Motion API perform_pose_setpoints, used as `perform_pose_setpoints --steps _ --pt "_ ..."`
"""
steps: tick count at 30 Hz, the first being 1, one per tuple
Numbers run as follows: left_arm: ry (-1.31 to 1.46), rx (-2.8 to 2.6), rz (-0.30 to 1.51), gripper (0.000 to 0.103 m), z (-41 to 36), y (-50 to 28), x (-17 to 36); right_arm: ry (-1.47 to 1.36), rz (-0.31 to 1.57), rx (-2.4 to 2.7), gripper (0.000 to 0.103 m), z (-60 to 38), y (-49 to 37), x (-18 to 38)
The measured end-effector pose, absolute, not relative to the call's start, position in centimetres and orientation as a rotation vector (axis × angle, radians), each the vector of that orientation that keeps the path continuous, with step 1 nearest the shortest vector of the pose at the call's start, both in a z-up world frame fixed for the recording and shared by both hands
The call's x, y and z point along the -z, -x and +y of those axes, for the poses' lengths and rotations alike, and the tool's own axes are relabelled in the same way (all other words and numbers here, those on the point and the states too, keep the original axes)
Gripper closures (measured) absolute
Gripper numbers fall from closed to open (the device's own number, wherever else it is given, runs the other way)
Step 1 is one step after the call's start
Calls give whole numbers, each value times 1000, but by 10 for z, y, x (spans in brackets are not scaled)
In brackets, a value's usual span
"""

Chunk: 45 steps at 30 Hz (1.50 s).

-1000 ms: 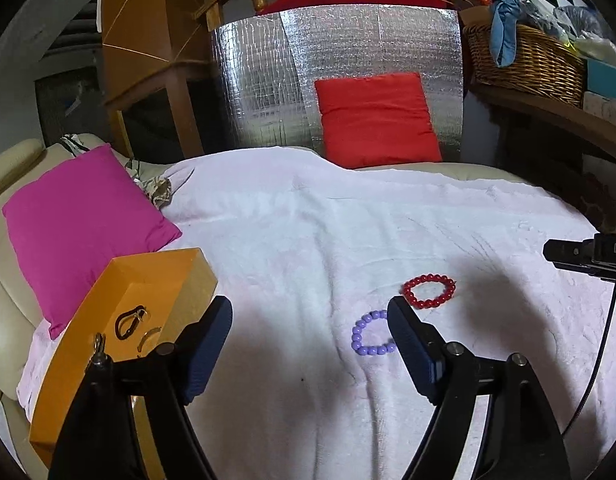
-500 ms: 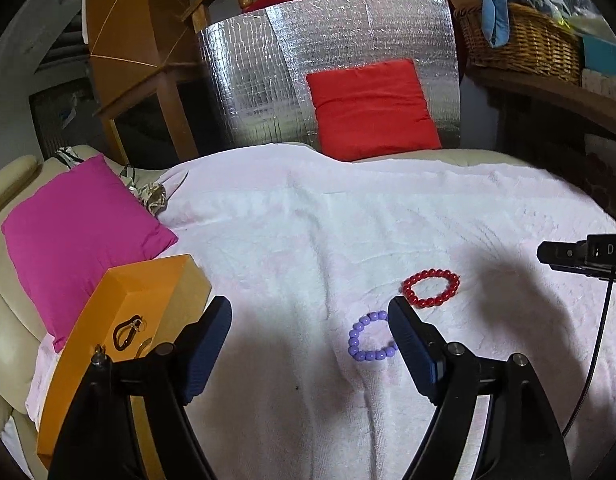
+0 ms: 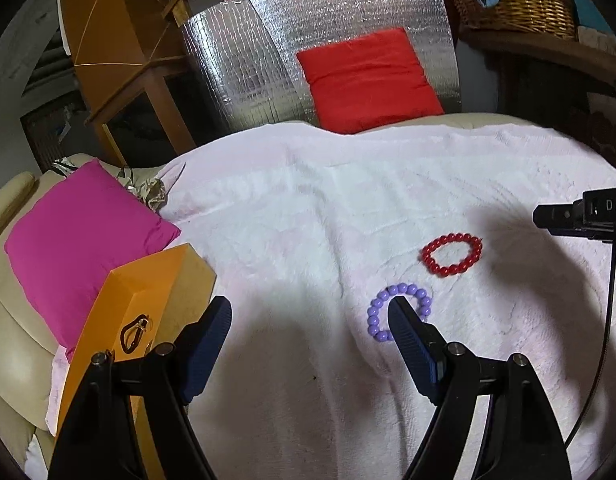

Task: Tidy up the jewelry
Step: 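Move both open tools back over the purple and red bead bracelets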

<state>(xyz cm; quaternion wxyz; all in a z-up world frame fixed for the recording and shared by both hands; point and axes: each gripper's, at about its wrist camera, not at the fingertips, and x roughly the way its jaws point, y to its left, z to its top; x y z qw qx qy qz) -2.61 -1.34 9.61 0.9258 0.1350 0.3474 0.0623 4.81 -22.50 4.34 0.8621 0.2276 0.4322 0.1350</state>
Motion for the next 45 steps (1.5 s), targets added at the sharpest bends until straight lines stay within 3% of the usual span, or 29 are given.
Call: perform_pose_setpoints --steps 16,45 --pt "-261 -51 870 22 -4 5 -65 -468 921 -275 72 -231 -46 -41" --pt "-122 100 939 22 -27 -11 -50 -473 940 -274 72 -239 -45 -37"
